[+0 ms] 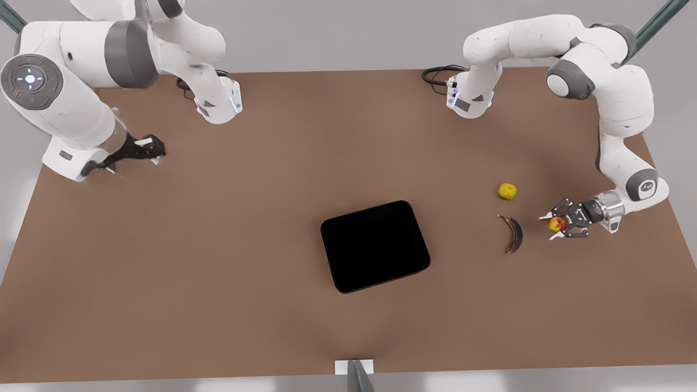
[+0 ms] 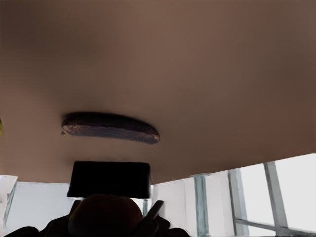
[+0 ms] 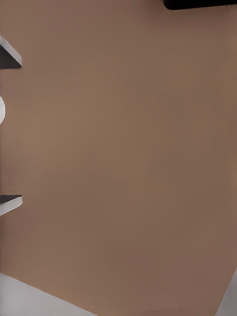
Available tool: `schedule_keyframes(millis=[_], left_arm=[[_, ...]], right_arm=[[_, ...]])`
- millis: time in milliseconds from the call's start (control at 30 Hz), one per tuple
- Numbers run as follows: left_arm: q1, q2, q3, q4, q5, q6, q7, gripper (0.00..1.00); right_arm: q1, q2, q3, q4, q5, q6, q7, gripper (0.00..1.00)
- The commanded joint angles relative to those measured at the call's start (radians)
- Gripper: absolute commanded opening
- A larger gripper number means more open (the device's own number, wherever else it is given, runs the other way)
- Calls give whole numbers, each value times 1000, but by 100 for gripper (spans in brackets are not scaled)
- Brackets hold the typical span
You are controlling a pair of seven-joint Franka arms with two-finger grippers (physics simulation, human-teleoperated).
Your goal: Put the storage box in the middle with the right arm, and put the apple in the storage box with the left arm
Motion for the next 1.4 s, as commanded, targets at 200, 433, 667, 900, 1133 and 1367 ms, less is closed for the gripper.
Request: schedule_keyframes(millis=[200, 433, 667, 900, 1133, 1367], left_arm=[[-35, -144, -415, 160, 623, 271, -269, 21], [-47, -72, -961, 206, 1300, 576, -781, 21], [-363, 96, -1010, 381, 1749, 621, -1172, 21], [-399, 133, -1015, 386, 1796, 606, -1168, 100], [-377, 51, -1013, 378, 1764, 599, -1148, 100], [-300, -572, -447, 56, 1202, 184, 453, 99]], right_arm=[[-49, -132, -28, -242, 47, 160, 46, 100], [-61, -130, -19, -240, 47, 163, 63, 100], [-64, -133, -25, -226, 57, 160, 65, 100], [-87, -132, -28, -220, 60, 138, 63, 100], [-79, -133, -31, -203, 93, 126, 63, 100], [-79, -133, -31, -197, 93, 126, 63, 100]])
